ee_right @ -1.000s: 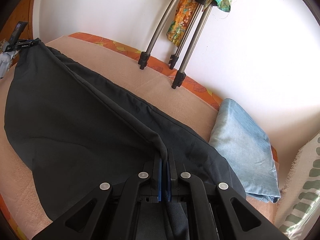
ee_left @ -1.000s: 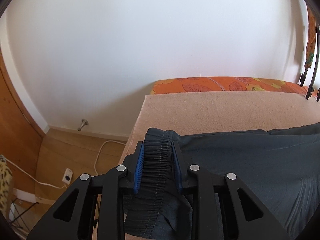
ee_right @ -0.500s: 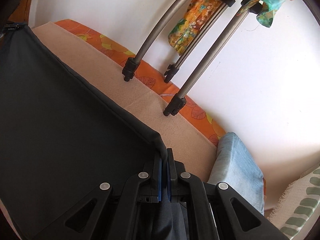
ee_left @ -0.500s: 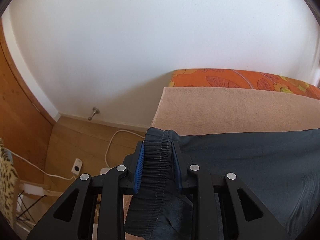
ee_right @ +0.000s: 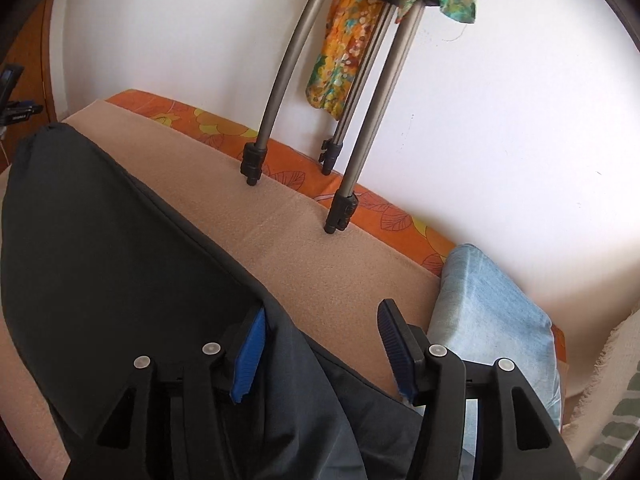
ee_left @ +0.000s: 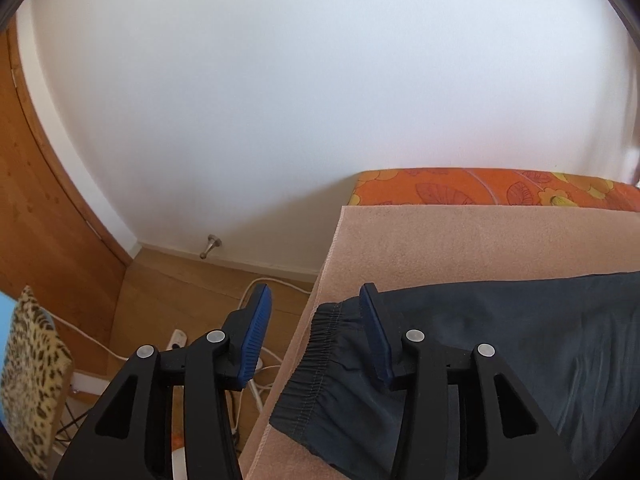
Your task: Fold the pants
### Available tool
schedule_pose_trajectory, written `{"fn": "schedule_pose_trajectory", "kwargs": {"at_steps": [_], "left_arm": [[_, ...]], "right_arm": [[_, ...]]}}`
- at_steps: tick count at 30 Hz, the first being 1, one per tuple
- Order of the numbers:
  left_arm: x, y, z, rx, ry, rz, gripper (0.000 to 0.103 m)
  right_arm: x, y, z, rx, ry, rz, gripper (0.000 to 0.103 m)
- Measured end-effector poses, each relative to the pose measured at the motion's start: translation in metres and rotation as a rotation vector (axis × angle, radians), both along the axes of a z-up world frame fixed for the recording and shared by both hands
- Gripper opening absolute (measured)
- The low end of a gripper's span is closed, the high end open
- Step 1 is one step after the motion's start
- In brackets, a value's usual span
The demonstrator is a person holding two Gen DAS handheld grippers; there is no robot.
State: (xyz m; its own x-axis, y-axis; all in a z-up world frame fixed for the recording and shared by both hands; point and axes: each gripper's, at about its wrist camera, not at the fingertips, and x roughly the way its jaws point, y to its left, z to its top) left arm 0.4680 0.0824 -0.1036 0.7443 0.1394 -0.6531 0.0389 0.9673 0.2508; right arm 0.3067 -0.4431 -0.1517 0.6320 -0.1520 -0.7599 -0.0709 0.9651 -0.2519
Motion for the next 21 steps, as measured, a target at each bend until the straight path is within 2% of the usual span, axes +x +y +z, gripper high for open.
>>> {"fn": "schedule_pose_trajectory", "kwargs": {"at_steps": [4, 7, 10, 13, 16, 21], "left_arm": [[-0.032, -0.038, 0.018, -0.037, -0.014, -0.121, 0.045], [-0.054, -0.080, 0.022, -0.011, -0.015, -0.215, 0.045], [-0.067, -0.121, 0.018, 0.025, -0.003, -0.288, 0.045], [-0.079, -0.152, 0.013, 0.060, 0.015, -0.350, 0.045], [-0.089, -0.164, 0.008, 0.063, 0.033, -0.377, 0.045], [-0.089, -0.158, 0.001, 0.035, 0.076, -0.326, 0.045]], "right_arm": [[-0.050, -0.027, 0.028, 0.107, -0.058, -0.042, 0.060], [-0.086, -0.046, 0.040, 0.157, -0.089, -0.086, 0.067], [-0.100, -0.067, 0.044, 0.280, -0.081, -0.108, 0.070], [-0.123, -0.070, 0.052, 0.258, -0.100, -0.097, 0.069], [-0.172, -0.074, 0.050, 0.240, -0.110, -0.063, 0.067], [-0.263, -0.081, 0.011, 0.146, -0.044, -0.039, 0.065]]}}
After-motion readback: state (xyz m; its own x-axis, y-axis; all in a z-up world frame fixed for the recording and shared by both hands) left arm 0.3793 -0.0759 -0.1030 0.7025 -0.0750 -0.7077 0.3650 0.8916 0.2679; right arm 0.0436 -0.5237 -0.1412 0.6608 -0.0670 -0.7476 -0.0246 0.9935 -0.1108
